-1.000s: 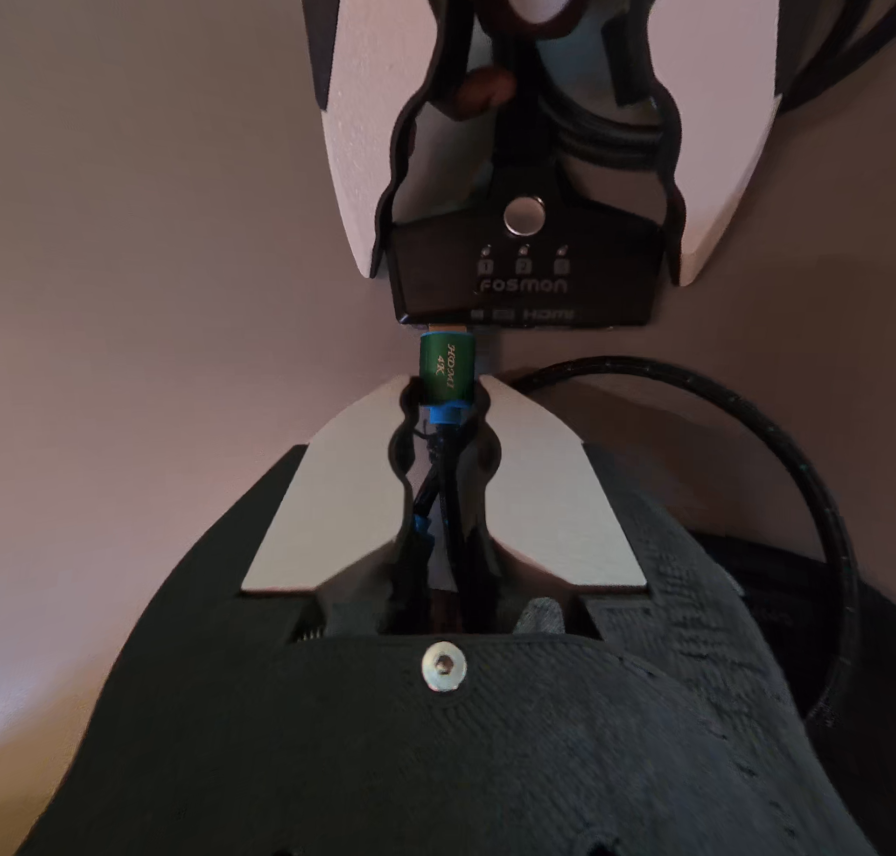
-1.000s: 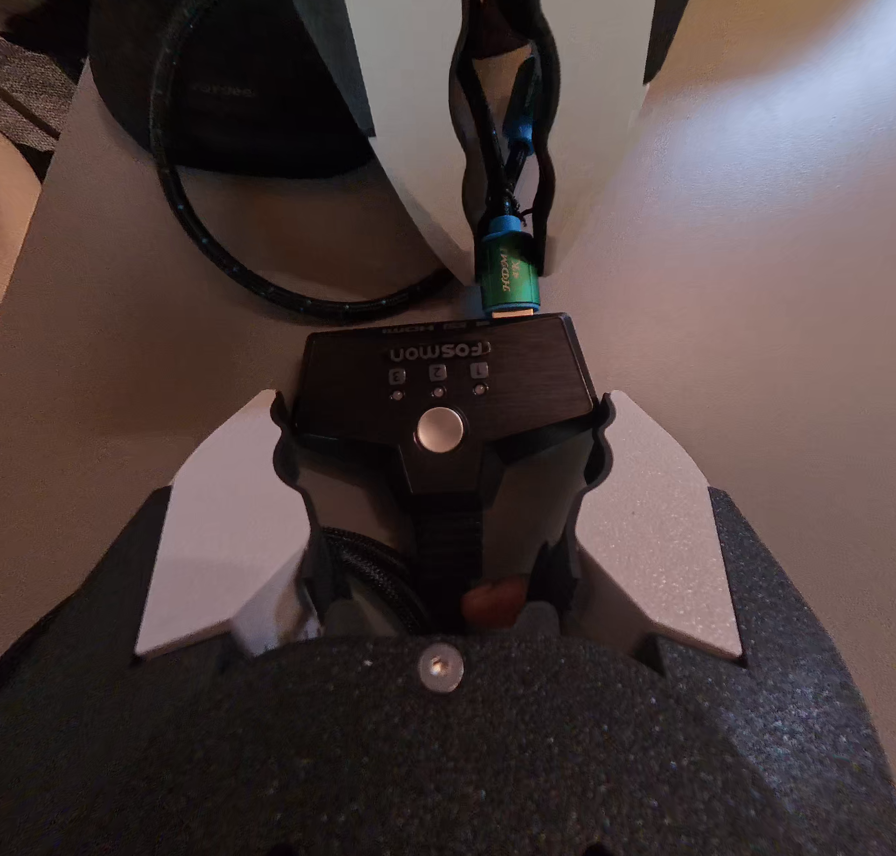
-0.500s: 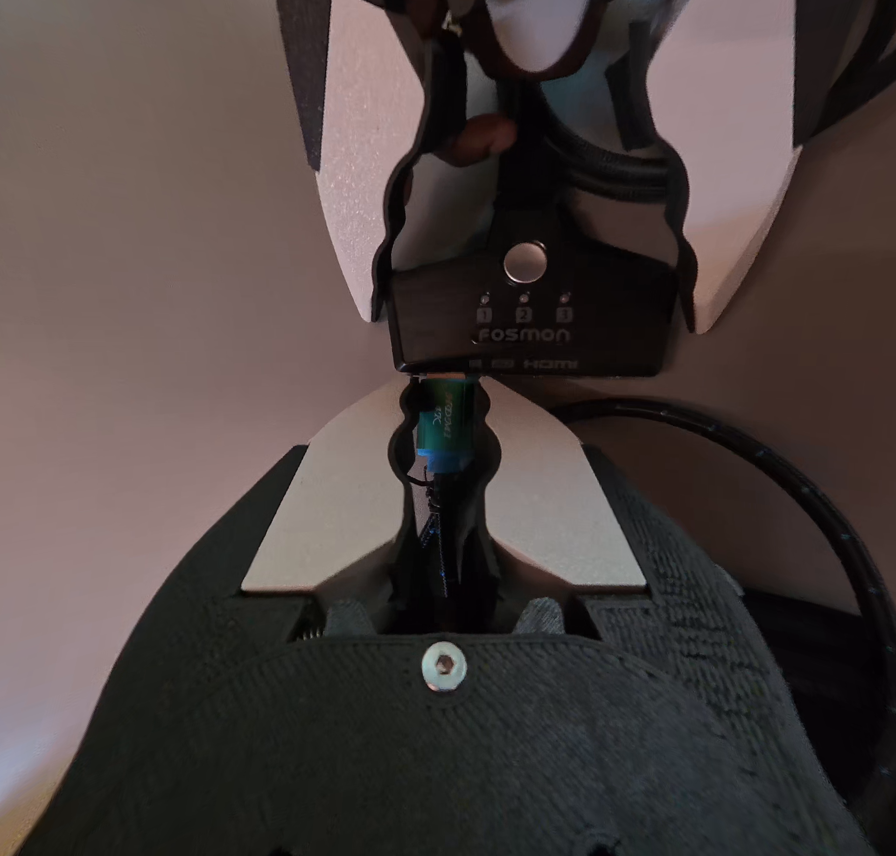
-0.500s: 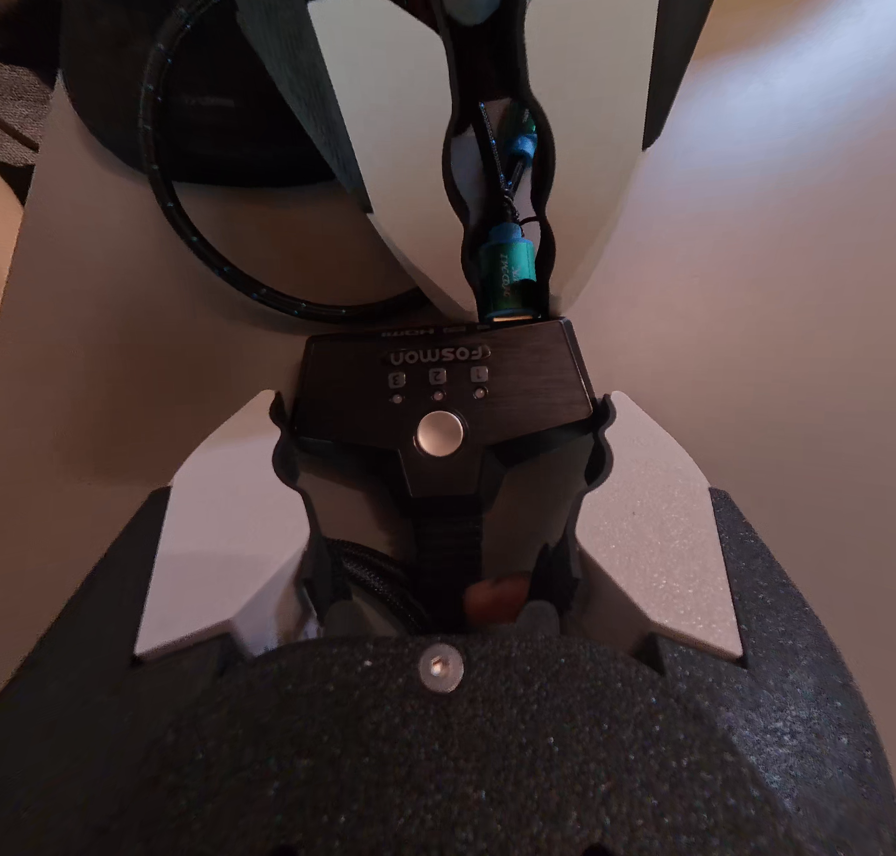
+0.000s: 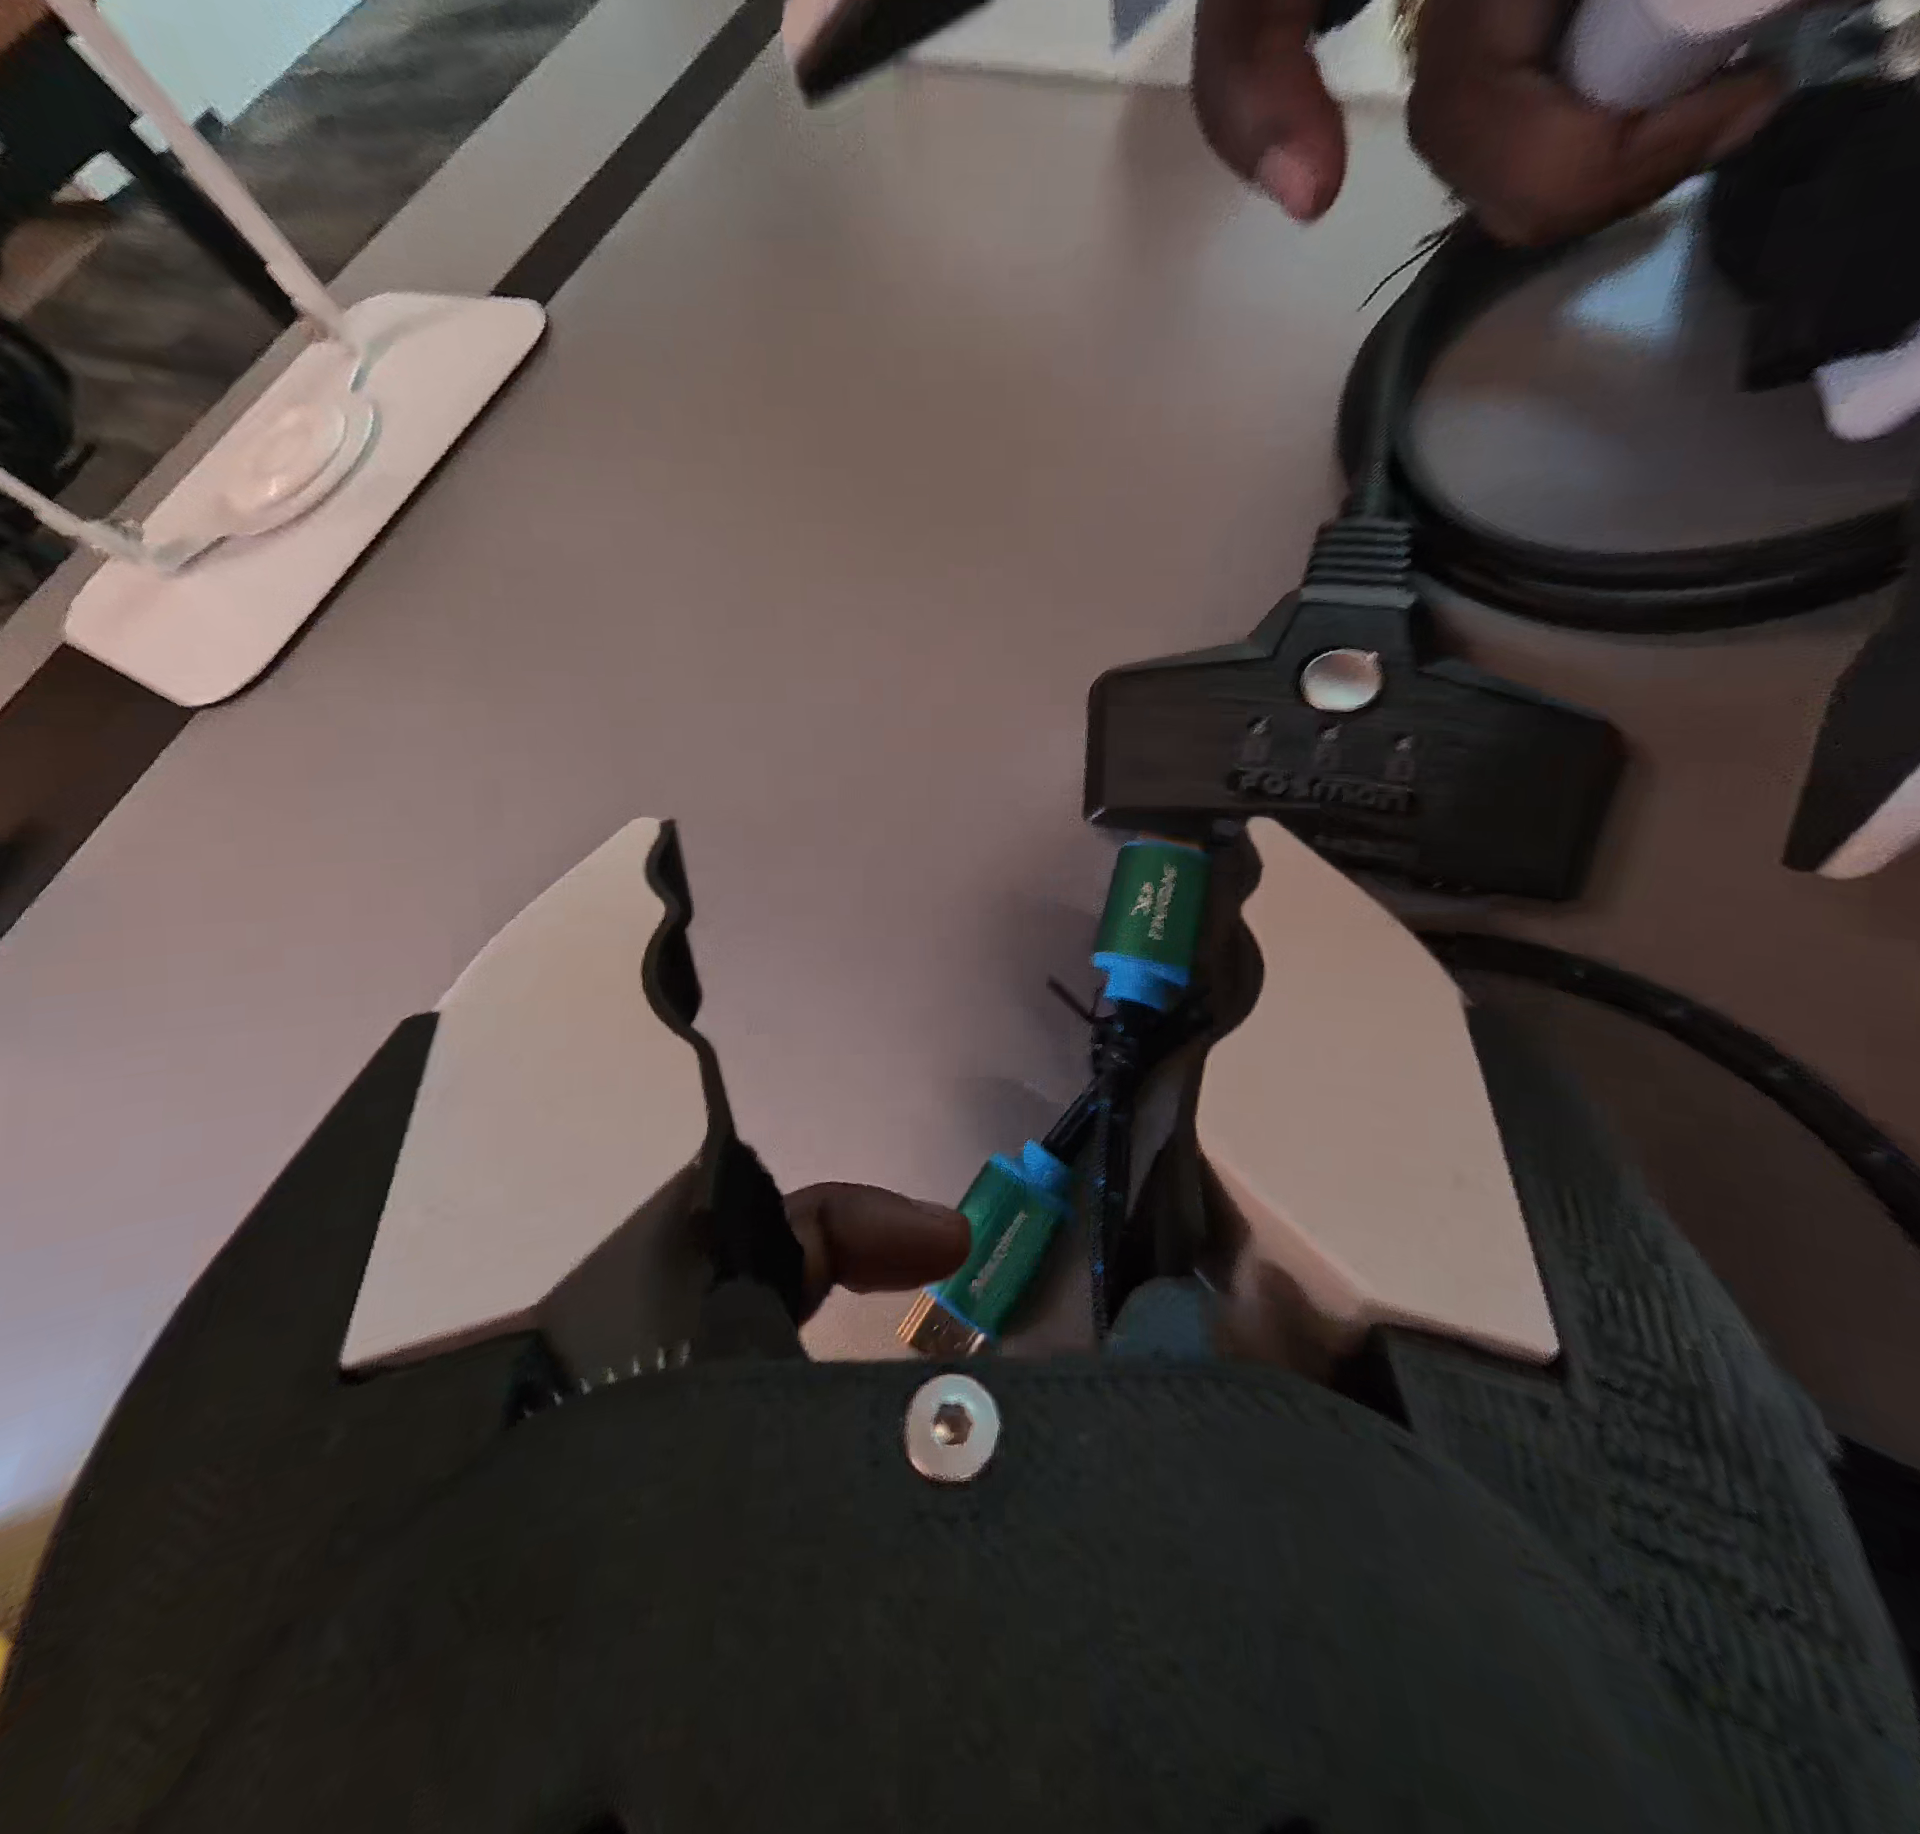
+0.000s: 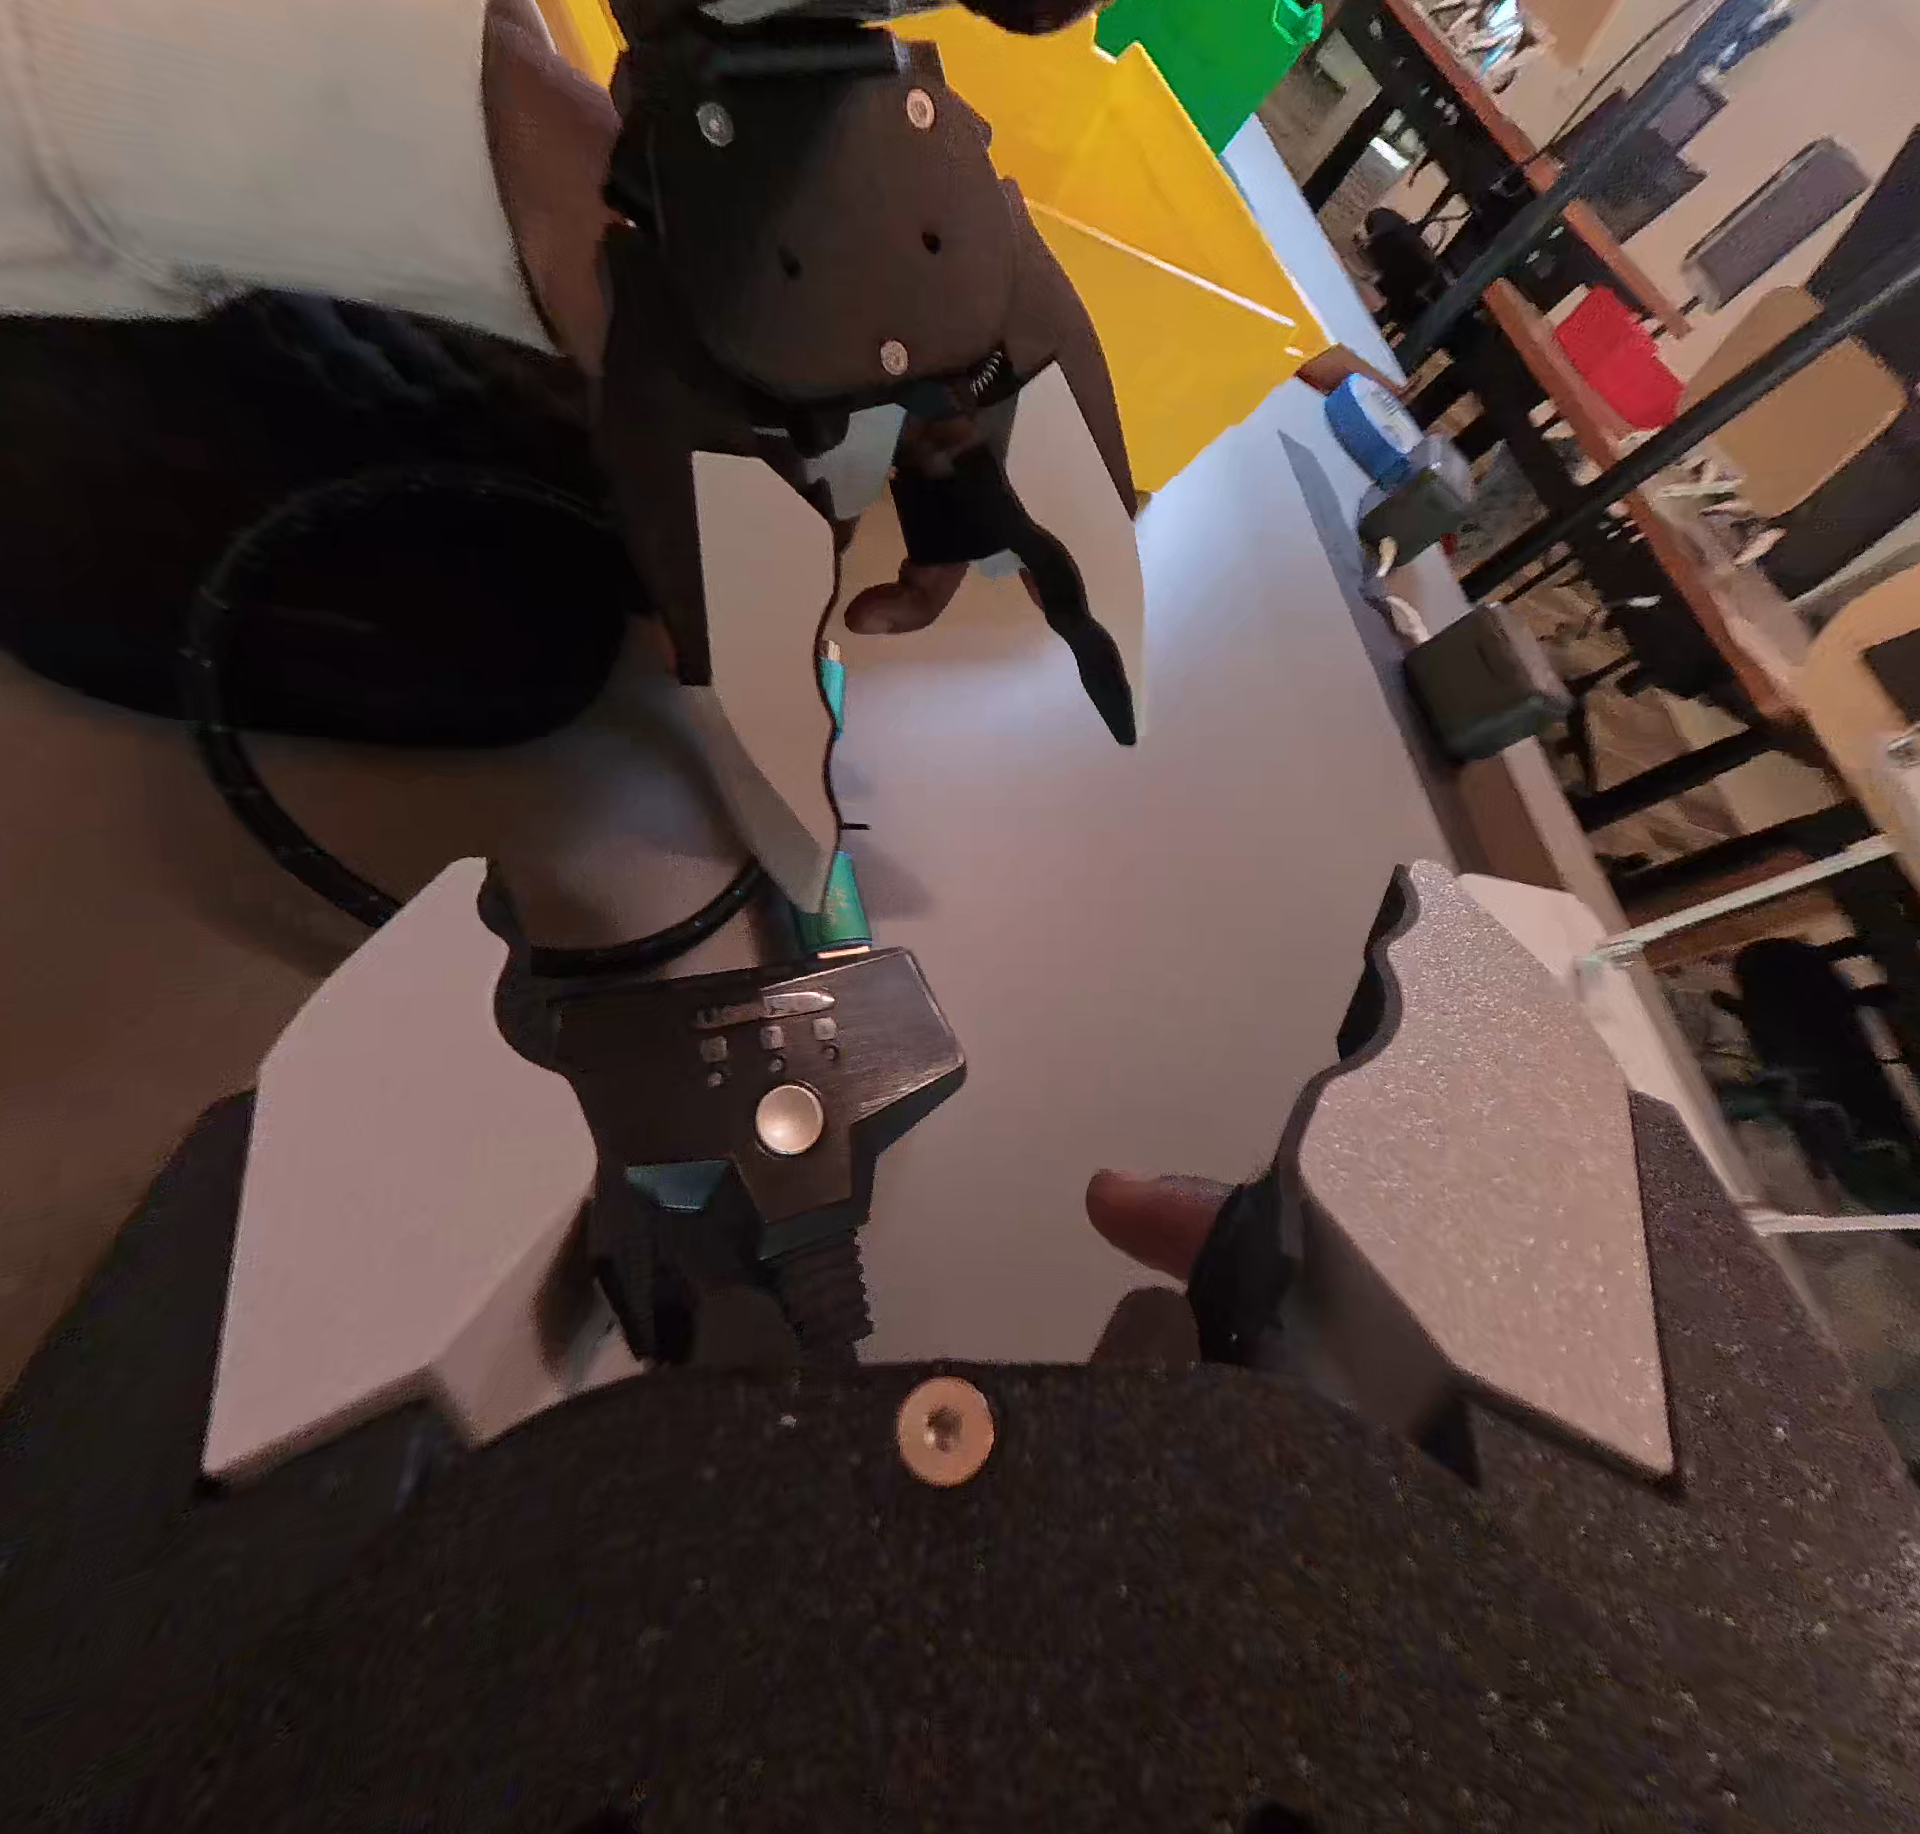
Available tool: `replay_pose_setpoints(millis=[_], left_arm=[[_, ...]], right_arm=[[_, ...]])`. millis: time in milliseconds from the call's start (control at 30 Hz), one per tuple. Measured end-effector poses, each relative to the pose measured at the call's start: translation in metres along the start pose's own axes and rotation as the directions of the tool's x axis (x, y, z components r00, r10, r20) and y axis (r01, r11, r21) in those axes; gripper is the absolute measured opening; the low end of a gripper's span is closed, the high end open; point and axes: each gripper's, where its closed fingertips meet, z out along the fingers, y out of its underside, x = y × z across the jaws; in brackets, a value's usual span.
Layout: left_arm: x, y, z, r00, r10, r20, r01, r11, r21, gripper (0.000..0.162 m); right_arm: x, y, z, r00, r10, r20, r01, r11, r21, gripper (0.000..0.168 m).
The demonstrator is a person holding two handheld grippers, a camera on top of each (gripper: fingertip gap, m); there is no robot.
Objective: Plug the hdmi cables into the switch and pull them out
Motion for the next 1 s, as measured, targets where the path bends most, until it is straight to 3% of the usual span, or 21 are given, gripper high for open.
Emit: replay_pose_setpoints(millis=[133,233,300,333,433,467,567,633,767,933,1000], left_arm=[[-0.005,-0.018,-0.004,0.995,0.037,0.091,-0.047,0.993,0.109,0.116],[-0.018,-0.029,-0.009,0.981,0.031,0.190,-0.065,0.982,0.177,0.121],[-0.020,-0.038,-0.018,0.973,0.052,0.224,-0.106,0.966,0.237,0.124],[-0.009,-0.046,-0.024,0.982,0.064,0.177,-0.111,0.955,0.274,0.124],[0.042,-0.065,-0.061,0.995,0.081,-0.054,-0.066,0.970,0.234,0.107],[0.046,-0.073,-0.077,0.996,0.074,-0.042,-0.063,0.972,0.226,0.107],[0.023,-0.089,-0.127,0.986,0.021,0.168,-0.065,0.962,0.264,0.107],[0.002,-0.077,-0.158,0.957,-0.040,0.288,-0.030,0.971,0.236,0.107],[-0.040,-0.024,-0.196,0.896,-0.121,0.426,0.089,0.991,0.095,0.104],[-0.073,0.041,-0.198,0.923,-0.186,0.338,0.225,0.971,-0.078,0.077],[-0.084,0.077,-0.197,0.931,-0.197,0.307,0.271,0.936,-0.224,0.063]], right_arm=[[0.011,-0.010,-0.005,0.996,-0.027,-0.082,0.033,0.996,0.077,0.148],[0.019,-0.014,-0.008,0.994,0.006,-0.113,0.011,0.989,0.146,0.146],[0.027,-0.021,-0.016,0.987,0.000,-0.162,0.035,0.976,0.216,0.130],[0.031,-0.029,-0.024,0.982,-0.003,-0.191,0.059,0.957,0.285,0.117],[0.041,-0.055,-0.055,0.966,0.064,-0.250,0.076,0.855,0.513,0.090],[0.044,-0.057,-0.058,0.968,0.104,-0.229,0.036,0.843,0.536,0.090],[0.040,-0.049,-0.049,0.978,0.169,-0.123,-0.083,0.855,0.512,0.101],[0.031,-0.040,-0.037,0.983,0.170,-0.064,-0.123,0.884,0.451,0.106],[0.015,-0.030,-0.021,0.988,0.156,0.000,-0.146,0.919,0.366,0.111],[0.014,-0.026,-0.018,0.984,0.178,0.014,-0.171,0.915,0.364,0.109],[0.016,-0.025,-0.018,0.981,0.195,0.013,-0.186,0.911,0.368,0.108]])
